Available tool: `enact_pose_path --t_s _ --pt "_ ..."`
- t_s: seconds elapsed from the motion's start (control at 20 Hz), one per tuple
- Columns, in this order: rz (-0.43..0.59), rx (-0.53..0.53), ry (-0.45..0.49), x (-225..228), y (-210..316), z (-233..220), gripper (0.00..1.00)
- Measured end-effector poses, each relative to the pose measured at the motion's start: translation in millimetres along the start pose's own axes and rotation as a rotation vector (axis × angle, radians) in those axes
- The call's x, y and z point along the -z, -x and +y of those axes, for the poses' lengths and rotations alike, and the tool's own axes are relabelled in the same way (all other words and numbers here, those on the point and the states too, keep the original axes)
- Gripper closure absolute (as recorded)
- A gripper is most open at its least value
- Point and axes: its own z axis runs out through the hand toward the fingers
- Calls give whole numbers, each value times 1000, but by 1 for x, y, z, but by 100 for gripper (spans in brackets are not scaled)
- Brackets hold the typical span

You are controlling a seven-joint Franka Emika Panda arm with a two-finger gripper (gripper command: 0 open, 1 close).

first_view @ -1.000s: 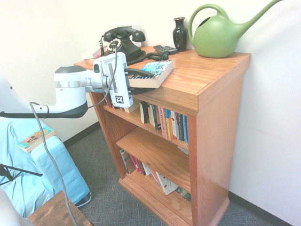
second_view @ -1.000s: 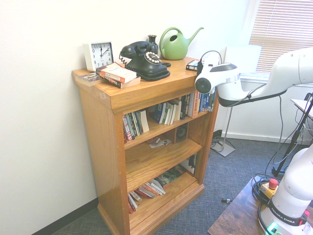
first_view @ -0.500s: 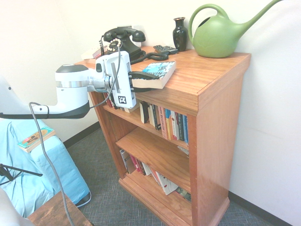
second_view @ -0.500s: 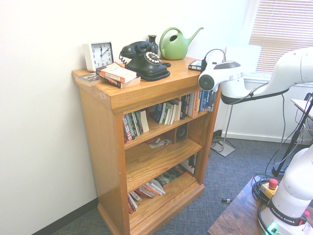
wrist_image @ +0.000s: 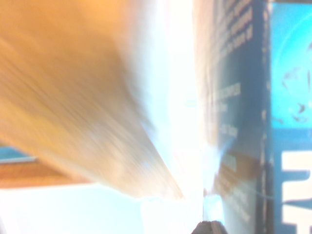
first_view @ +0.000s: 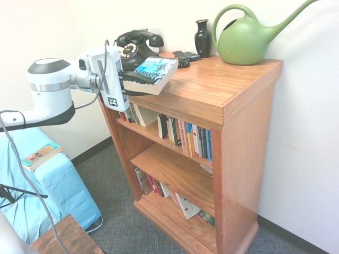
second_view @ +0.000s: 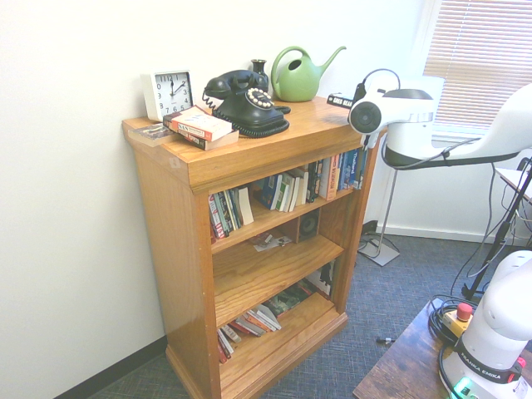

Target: Put the book on the shelf

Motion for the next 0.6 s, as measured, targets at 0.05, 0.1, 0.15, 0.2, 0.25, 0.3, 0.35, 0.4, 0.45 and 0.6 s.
enact_pose_path --t_s 0.05,0.1,0.15,0.2,0.25,0.3,0.35,0.4,0.45,0.6 --pt "-18 -29 -18 17 4 15 100" --pt "-41 -58 -39 34 10 27 100" --pt "-73 -86 -65 51 20 38 100" --pt "-104 -108 -90 66 33 46 100" --pt "-134 -127 -115 81 46 54 100" --pt "-167 -146 -142 94 62 60 100" --pt "-201 -168 -169 107 78 66 100" --pt "-239 -194 -202 118 95 70 100" --pt "-273 -215 -237 128 110 73 100" --pt "-375 -283 -351 153 151 74 100"
